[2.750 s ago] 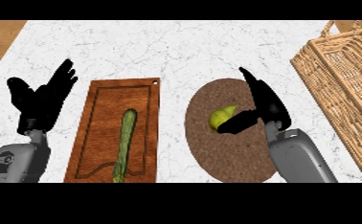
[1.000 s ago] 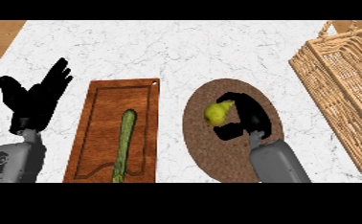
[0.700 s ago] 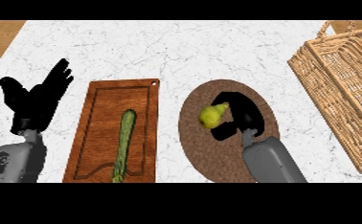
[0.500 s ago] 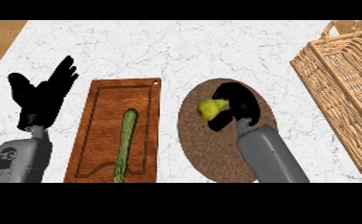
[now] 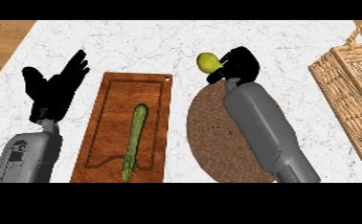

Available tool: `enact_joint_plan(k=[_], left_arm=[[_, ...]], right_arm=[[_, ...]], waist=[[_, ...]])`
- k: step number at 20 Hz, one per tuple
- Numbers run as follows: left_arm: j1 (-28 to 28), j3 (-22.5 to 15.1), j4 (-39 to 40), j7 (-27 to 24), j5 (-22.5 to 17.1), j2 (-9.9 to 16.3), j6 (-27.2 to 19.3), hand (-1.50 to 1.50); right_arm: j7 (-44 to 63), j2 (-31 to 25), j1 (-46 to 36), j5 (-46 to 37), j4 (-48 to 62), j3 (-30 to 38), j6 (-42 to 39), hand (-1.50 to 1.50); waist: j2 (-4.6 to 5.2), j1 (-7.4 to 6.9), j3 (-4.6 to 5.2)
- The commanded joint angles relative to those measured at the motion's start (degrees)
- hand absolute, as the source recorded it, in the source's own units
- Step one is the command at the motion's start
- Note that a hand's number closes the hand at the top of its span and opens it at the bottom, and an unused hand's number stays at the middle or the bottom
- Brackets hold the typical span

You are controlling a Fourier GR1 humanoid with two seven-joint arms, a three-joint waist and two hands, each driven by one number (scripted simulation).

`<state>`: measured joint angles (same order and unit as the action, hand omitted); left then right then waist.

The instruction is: Pick the pear from the placemat and place it in the basket

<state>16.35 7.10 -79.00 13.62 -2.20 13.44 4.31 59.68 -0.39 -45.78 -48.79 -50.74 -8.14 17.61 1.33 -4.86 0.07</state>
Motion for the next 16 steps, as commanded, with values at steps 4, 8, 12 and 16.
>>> enact_joint_plan(k=[4, 8, 12, 16], left_arm=[[0.85, -0.37, 0.69, 0.05, 0.55, -0.26, -0.28, 0.0], [0.81, -0.77, 0.81, 0.72, 0.31, -0.51, 0.21, 0.0], [0.89, 1.44, 2.5, -0.8, -0.21, 1.7, 0.97, 0.0], [-1.69, 0.7, 1.49, -1.65, 1.18, -0.19, -1.36, 0.0]], right_arm=[[2.61, 0.38, -10.01, -3.72, 5.54, 2.29, 21.92, 1.5], [4.27, 0.38, -18.13, -11.23, 9.13, 0.8, 28.6, 1.5], [11.92, 0.37, -25.14, -19.15, 14.62, 2.68, 29.45, 1.5], [17.68, 0.07, -31.57, -25.25, 18.01, 5.28, 25.16, 1.5]], waist=[[-0.01, -0.37, -0.09], [-0.25, -0.59, 0.05], [-0.75, 1.48, 0.13], [-1.17, 2.73, 0.11]])
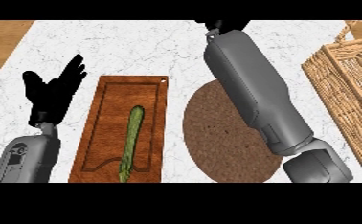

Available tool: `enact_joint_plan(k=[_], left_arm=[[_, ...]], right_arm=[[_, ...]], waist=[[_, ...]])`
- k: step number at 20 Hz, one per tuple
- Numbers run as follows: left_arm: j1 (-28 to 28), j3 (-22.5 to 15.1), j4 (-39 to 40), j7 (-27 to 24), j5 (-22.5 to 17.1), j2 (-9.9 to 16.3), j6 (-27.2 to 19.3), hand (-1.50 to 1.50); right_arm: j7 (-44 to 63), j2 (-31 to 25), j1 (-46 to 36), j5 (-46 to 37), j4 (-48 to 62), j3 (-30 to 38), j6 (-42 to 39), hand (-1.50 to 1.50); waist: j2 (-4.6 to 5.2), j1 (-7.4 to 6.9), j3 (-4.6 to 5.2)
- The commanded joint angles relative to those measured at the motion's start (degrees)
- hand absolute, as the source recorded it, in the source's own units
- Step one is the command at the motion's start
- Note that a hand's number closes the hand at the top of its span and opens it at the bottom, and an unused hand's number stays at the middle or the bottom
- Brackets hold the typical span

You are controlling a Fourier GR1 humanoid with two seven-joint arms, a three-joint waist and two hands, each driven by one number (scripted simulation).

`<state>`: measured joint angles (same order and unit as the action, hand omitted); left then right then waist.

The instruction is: Pick the pear from the placemat and place it in the basket

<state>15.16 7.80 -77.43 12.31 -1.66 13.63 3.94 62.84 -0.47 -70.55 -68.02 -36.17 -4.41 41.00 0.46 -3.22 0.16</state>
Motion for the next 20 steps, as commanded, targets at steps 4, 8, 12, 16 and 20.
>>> enact_joint_plan(k=[4, 8, 12, 16, 20], left_arm=[[-0.16, 0.99, 0.83, -0.76, -0.38, 0.36, 0.08, 0.0], [-0.29, 2.16, -1.5, 1.32, -1.95, 1.88, 1.25, 0.0], [0.0, 1.9, -1.48, 2.37, -0.95, 1.46, -0.19, 0.0], [-1.6, 1.41, -1.97, 0.1, -1.27, -0.02, -0.01, 0.0], [-2.63, 1.04, -3.37, 1.08, -1.2, 1.1, 1.25, 0.0]], right_arm=[[16.22, -1.2, -9.37, -9.49, 7.46, 4.43, 1.2, 1.5], [17.23, -5.82, -15.42, -11.05, 8.88, 7.55, -4.33, 1.5], [17.14, -9.43, -17.35, -14.21, 11.62, 8.87, -4.32, 1.5], [16.56, -13.86, -18.15, -15.84, 14.46, 11.02, -4.94, 1.5], [17.99, -16.77, -15.93, -19.48, 17.04, 10.84, -6.03, 1.5]], waist=[[0.01, 1.39, 0.0], [-0.3, 1.37, -0.05], [-0.11, 1.56, -0.07], [0.09, 1.32, -0.05], [-0.08, 1.65, -0.07]])
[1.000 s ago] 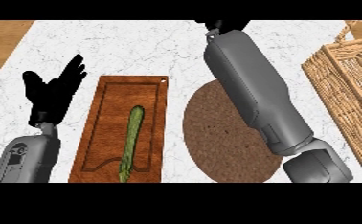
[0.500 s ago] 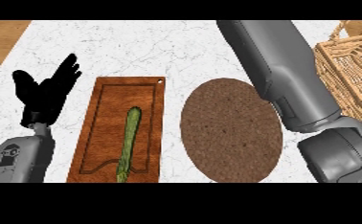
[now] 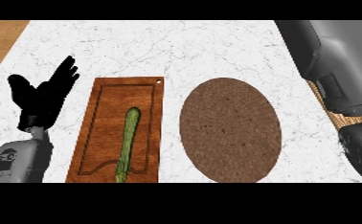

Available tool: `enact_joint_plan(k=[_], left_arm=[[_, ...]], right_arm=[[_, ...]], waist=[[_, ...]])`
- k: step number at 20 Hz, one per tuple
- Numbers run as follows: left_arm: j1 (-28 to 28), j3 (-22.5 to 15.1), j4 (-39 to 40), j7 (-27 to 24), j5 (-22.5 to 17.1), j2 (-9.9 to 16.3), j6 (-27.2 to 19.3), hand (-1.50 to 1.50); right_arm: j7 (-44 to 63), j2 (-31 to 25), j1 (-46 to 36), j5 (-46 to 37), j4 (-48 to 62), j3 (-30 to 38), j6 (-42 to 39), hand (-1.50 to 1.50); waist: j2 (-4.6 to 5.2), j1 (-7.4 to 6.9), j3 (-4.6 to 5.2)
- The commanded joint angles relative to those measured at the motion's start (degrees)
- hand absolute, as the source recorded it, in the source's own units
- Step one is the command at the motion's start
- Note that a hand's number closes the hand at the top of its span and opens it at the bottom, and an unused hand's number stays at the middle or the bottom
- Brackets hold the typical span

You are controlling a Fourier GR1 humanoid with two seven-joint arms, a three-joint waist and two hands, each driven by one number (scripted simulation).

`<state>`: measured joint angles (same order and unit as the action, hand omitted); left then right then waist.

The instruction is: Pick the pear from the placemat and place it in the basket

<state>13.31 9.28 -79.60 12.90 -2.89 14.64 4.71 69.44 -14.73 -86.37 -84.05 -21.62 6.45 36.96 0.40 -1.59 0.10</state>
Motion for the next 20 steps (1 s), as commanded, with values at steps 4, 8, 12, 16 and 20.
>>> enact_joint_plan(k=[4, 8, 12, 16, 20], left_arm=[[-0.19, 1.57, 0.18, 0.83, -0.75, 1.78, 0.82, 0.0], [-1.3, 0.84, -1.36, 1.19, -0.75, 0.21, 0.07, 0.0], [-2.39, 0.12, -1.14, 0.15, 0.89, -0.64, -1.2, 0.0], [-1.76, -0.22, -0.05, -0.17, 1.94, -1.06, -2.1, 0.0], [0.4, 3.12, -0.21, 3.79, -1.7, 2.67, 0.73, 0.0]], right_arm=[[12.93, -4.94, -0.7, -4.94, 2.76, 0.85, -4.85, 1.5], [9.5, -7.12, 4.6, -4.05, 1.16, 2.73, -2.92, 1.5], [7.85, -6.84, 7.77, -3.08, -2.48, 4.2, -3.55, 1.5], [4.97, -7.91, 14.31, -2.18, -7.08, 5.34, -1.73, 1.5], [2.66, -8.07, 21.78, -1.33, -12.84, 6.81, 1.74, 1.5]], waist=[[-0.28, 0.85, -0.01], [-0.64, 1.68, -0.09], [-0.88, 2.28, -0.08], [-0.96, 2.94, -0.09], [-0.98, 3.03, -0.11]])
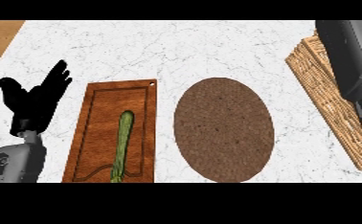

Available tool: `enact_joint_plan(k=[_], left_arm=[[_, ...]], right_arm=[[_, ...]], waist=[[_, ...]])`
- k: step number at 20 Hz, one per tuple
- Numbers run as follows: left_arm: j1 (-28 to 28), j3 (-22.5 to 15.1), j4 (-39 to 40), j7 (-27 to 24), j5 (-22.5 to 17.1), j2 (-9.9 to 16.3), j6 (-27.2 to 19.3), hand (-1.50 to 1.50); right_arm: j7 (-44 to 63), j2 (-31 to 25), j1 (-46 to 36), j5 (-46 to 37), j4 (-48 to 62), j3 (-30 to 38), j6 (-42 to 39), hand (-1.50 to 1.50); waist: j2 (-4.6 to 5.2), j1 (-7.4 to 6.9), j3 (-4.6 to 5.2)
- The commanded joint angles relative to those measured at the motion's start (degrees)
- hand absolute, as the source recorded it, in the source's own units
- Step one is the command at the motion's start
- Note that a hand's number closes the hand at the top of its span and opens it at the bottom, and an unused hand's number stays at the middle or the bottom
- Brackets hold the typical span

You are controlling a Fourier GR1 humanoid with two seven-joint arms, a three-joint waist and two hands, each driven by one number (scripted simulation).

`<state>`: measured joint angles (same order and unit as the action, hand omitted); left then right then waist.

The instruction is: Pick the pear from the placemat and place it in the basket

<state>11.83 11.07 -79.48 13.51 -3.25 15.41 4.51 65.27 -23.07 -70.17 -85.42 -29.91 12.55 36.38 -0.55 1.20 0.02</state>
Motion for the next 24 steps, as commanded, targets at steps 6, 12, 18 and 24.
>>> enact_joint_plan(k=[6, 12, 18, 24], left_arm=[[2.13, -0.39, -1.78, 2.37, 1.33, -0.63, -2.59, 0.0], [-1.27, -1.04, -1.81, 1.74, 0.71, -0.94, -0.39, 0.0], [-0.5, -1.0, -3.06, 0.94, 0.58, -1.48, -0.53, 0.0], [1.02, 0.16, 0.53, 0.67, 0.72, -0.96, -1.02, 0.0]], right_arm=[[12.08, -4.23, 10.55, -5.22, -8.02, 4.1, 5.23, 1.5], [6.49, -1.78, 17.25, -1.45, -17.5, 8.2, 1.58, -1.5], [-0.98, -2.71, 19.27, 3.0, -23.56, 9.79, 1.8, -1.5], [2.41, -0.73, 24.29, 0.63, -36.16, 15.87, 11.1, -1.5]], waist=[[0.37, -0.04, 0.0], [0.17, -0.47, 0.0], [0.41, -1.09, -0.01], [0.07, 1.17, 0.03]])
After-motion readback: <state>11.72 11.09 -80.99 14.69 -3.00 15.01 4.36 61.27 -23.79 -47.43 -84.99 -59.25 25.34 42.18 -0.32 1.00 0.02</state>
